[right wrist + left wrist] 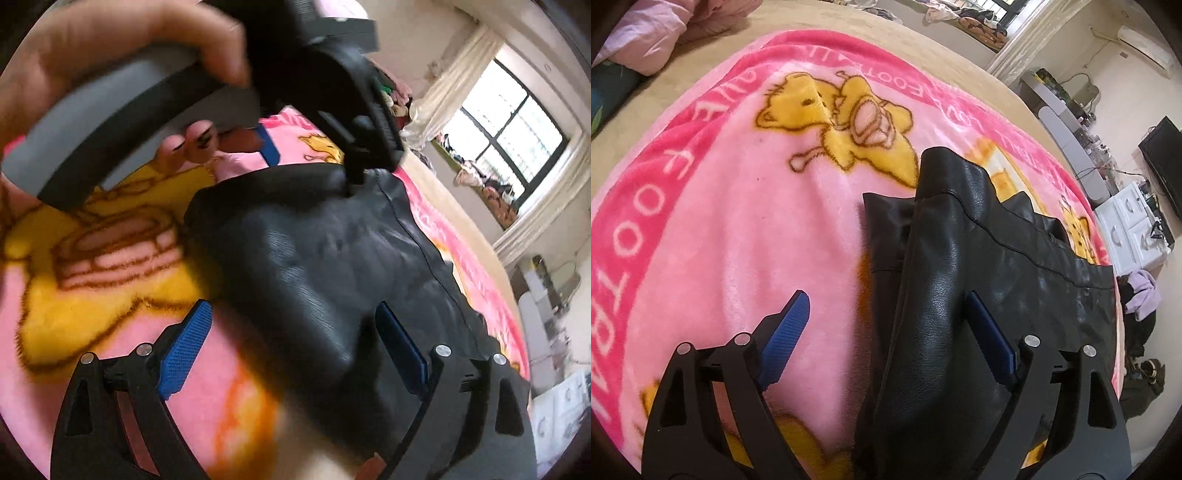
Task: Fold large clothes
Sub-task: 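Grasp the folded jacket edge with the left gripper while the right gripper grasps beside it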
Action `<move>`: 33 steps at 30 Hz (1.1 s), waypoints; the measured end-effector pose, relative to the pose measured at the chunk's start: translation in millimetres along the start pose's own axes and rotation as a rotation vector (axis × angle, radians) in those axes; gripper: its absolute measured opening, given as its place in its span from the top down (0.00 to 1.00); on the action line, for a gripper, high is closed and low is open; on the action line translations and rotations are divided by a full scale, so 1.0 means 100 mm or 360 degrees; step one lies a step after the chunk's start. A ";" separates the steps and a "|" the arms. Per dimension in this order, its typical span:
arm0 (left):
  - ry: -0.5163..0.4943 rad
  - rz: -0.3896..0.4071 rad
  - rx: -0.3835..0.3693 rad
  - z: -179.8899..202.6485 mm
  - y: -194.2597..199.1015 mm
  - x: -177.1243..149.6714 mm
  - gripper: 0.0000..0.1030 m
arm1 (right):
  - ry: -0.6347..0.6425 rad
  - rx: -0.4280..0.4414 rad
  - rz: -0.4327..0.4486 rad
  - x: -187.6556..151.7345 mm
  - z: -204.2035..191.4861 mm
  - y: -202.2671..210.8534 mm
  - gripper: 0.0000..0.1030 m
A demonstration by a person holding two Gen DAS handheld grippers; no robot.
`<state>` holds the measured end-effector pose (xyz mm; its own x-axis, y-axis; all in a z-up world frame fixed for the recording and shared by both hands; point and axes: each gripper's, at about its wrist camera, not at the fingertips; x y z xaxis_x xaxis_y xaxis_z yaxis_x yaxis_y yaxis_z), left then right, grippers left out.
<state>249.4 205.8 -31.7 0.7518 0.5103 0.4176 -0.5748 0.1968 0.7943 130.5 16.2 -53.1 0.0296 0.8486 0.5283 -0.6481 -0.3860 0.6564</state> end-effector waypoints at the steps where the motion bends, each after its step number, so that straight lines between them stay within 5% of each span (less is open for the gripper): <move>1: 0.0008 -0.0005 -0.0002 -0.01 0.00 0.00 0.23 | 0.0009 -0.0032 0.0001 0.02 0.00 -0.04 0.13; 6: 0.0028 -0.0020 -0.0026 -0.04 -0.02 0.00 0.23 | -0.0012 -0.0086 0.0005 0.07 0.05 -0.15 0.15; 8: 0.0055 -0.0034 -0.0044 -0.08 -0.05 0.01 0.23 | -0.0016 -0.0083 0.0032 0.08 0.08 -0.19 0.22; 12: 0.0170 -0.0075 -0.0090 -0.23 -0.11 0.02 0.13 | 0.0035 -0.0109 0.0128 0.10 0.04 -0.03 0.59; 20: 0.0262 -0.0110 -0.0227 -0.26 -0.10 -0.02 0.13 | -0.0177 -0.0054 0.0194 0.15 0.26 0.14 0.71; 23: 0.0316 -0.0160 -0.0360 -0.26 -0.13 -0.04 0.24 | -0.0209 -0.0045 0.0210 0.18 0.27 0.18 0.72; 27: 0.0345 -0.0223 -0.0560 -0.17 -0.14 -0.08 0.55 | -0.0261 -0.0036 0.0236 0.15 0.29 0.21 0.73; 33: 0.0186 -0.0048 -0.0572 0.25 0.22 -0.10 0.59 | -0.0403 -0.0039 0.0338 0.09 0.48 0.45 0.76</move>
<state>237.8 184.2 -7.2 0.7399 0.5879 0.3270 -0.6454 0.4834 0.5914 138.2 -11.0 6.7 0.0781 0.6321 0.7709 -0.6782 -0.5331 0.5058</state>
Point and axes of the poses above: each gripper's, at about its wrist camera, not at the fingertips, and y roughly against the way its jaws point, z to its right, x to its top, and after that the axes turned 4 degrees about y, right-handed
